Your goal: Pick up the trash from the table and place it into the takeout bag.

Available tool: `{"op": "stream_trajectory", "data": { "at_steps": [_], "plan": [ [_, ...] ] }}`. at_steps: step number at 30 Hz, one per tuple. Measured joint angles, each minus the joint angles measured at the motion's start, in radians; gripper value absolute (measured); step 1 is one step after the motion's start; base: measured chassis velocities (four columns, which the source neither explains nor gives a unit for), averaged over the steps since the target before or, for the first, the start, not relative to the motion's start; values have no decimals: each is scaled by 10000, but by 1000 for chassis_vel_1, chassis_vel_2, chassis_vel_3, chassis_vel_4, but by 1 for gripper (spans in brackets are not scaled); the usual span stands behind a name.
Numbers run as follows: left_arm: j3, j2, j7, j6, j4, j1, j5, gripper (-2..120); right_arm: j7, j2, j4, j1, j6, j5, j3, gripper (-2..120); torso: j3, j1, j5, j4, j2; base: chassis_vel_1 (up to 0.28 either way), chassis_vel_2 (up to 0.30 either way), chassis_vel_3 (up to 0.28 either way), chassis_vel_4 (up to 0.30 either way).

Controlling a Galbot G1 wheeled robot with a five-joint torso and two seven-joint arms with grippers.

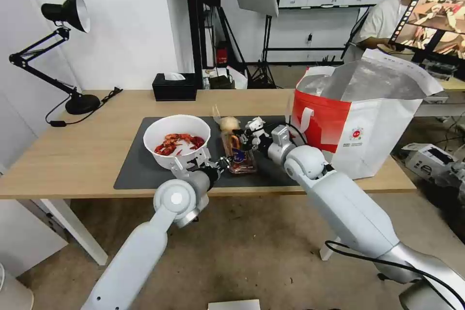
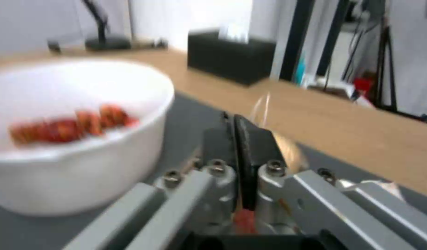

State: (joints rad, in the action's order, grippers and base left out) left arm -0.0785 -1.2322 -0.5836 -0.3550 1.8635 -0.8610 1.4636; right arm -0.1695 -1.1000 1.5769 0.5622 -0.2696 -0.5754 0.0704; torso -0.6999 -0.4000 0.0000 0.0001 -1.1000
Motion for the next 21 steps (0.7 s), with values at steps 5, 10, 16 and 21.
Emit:
{"op": "stream_trajectory", "data": {
  "at_steps": [5, 10, 16, 21],
  "plan": [
    [-17, 45, 52, 111, 368, -50, -117, 0, 803, 572, 1538, 1108, 413, -882, -601, 24, 1, 1, 1, -1, 0, 0, 0, 0, 0],
    [-59, 102, 73, 232, 702, -66, -226, 0, 1233, 1021, 2632, 2249, 744, -1129, -1221, 41, 1, 2, 1, -1, 0, 0, 0, 0, 0],
    [-136, 291, 100, 448, 1146, -72, -377, 0, 1375, 1557, 4012, 4169, 1145, -1025, -2498, 61, 2, 2, 0, -2, -1, 0, 0, 0, 0],
    [-227, 400, 220, 575, 1356, 33, -525, 0, 1416, 1832, 4706, 5379, 1455, -670, -3193, 72, 2, 2, 0, -2, -3, 0, 0, 0, 0]
  ]
}}
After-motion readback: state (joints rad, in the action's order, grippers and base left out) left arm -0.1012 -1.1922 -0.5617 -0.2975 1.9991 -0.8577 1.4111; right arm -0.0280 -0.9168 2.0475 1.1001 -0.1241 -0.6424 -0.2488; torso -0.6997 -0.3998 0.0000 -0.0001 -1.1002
